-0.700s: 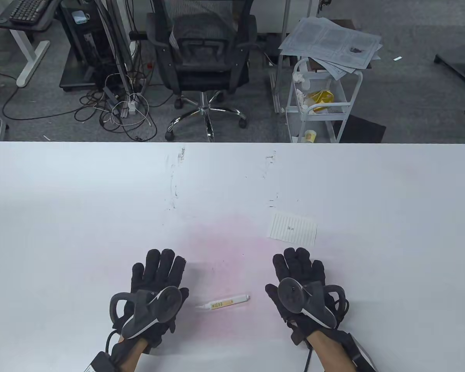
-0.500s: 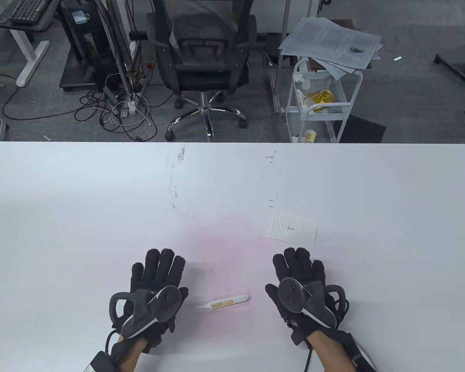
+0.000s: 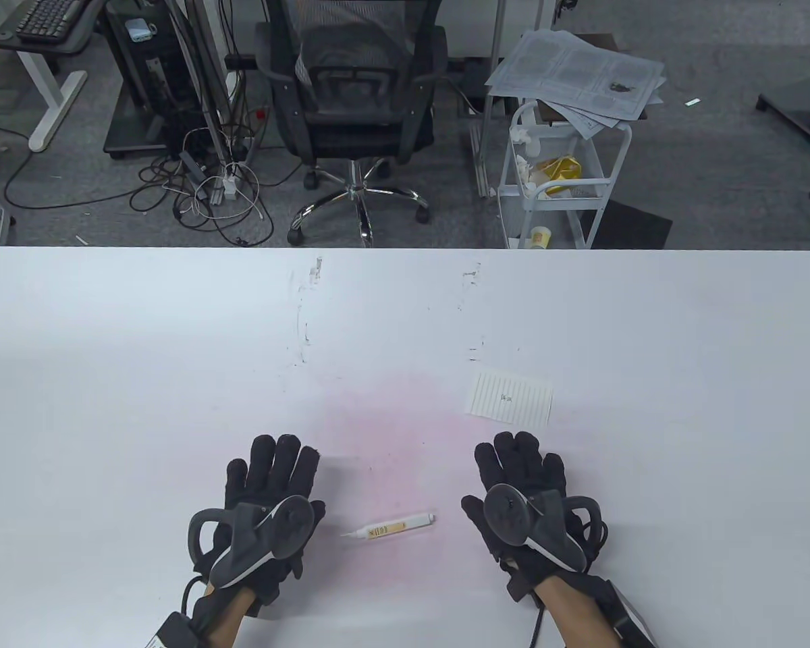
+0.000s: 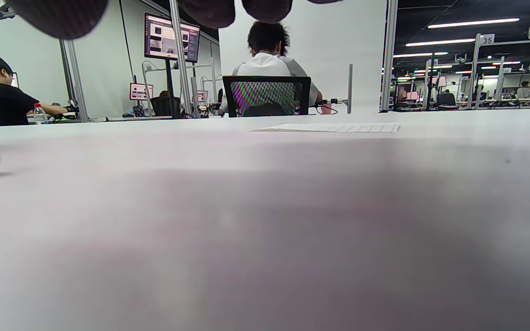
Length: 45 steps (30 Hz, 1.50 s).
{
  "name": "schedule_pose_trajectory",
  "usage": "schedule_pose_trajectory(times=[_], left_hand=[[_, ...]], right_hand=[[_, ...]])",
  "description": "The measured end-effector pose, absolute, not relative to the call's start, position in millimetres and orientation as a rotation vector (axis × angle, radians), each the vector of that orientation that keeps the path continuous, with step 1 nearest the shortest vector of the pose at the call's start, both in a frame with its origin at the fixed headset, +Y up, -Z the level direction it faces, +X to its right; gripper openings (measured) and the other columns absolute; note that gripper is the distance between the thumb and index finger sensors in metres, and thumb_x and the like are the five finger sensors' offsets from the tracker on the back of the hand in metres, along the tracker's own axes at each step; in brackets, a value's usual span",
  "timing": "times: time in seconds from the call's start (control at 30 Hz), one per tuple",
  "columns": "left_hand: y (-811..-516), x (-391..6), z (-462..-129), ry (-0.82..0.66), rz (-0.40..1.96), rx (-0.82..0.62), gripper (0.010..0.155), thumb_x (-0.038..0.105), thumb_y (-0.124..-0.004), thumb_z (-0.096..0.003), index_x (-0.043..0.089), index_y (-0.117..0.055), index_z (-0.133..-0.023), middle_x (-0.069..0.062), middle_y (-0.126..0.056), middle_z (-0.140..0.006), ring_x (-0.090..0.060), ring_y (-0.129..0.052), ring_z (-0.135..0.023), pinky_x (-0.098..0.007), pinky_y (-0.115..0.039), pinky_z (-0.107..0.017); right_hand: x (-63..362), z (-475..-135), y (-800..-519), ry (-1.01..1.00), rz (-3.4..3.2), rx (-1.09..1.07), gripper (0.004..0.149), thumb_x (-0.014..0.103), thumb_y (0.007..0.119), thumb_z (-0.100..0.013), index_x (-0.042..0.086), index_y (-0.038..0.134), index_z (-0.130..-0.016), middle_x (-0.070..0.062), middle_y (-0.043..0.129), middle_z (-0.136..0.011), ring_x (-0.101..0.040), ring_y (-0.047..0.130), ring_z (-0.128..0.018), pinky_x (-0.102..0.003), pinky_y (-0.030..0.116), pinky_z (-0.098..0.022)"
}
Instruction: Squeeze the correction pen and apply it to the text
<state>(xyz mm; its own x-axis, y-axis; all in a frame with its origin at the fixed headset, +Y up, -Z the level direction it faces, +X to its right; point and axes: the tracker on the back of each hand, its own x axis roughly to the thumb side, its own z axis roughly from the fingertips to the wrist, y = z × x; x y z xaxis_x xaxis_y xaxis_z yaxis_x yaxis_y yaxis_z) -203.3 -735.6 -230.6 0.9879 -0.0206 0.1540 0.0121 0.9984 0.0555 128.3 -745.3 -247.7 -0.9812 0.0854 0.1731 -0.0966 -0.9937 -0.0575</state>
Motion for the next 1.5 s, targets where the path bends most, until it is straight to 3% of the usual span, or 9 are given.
schedule_pose_trajectory(times=[1.17, 1.37, 1.5], left_hand=[[-733.2, -207.4, -231.1, -0.133, -0.023, 0.057, 0.073, 0.061, -0.060, -0.0383, 0.039, -0.042, -0.106, 0.003, -0.034, -0.117, -0.031, -0.038, -0.112, -0.058, -0.044, -0.078], [-732.1, -210.8, -231.3, -0.118, -0.016, 0.059, 0.073, 0.061, -0.060, -0.0383, 0.039, -0.043, -0.105, 0.004, -0.035, -0.117, -0.031, -0.038, -0.112, -0.058, -0.044, -0.078], [-732.6, -211.2, -231.7, -0.118, -0.014, 0.055, 0.073, 0.061, -0.060, -0.0384, 0.039, -0.043, -0.106, 0.003, -0.035, -0.117, -0.031, -0.038, -0.112, -0.058, -0.044, -0.078]], right_hand=[[123.3, -249.4, -747.4, -0.047, 3.068, 0.288, 0.075, 0.066, 0.061, -0.042, 0.031, 0.039, -0.104, 0.000, 0.030, -0.110, -0.037, 0.027, -0.105, -0.065, 0.034, -0.070], [135.5, -266.9, -739.4, -0.062, 3.069, 0.191, 0.075, 0.065, 0.063, -0.041, 0.031, 0.041, -0.104, 0.000, 0.030, -0.110, -0.037, 0.025, -0.105, -0.066, 0.031, -0.070], [161.8, -287.6, -719.0, -0.061, 3.047, -0.001, 0.075, 0.064, 0.063, -0.041, 0.031, 0.041, -0.104, 0.000, 0.030, -0.110, -0.037, 0.024, -0.105, -0.066, 0.030, -0.070]])
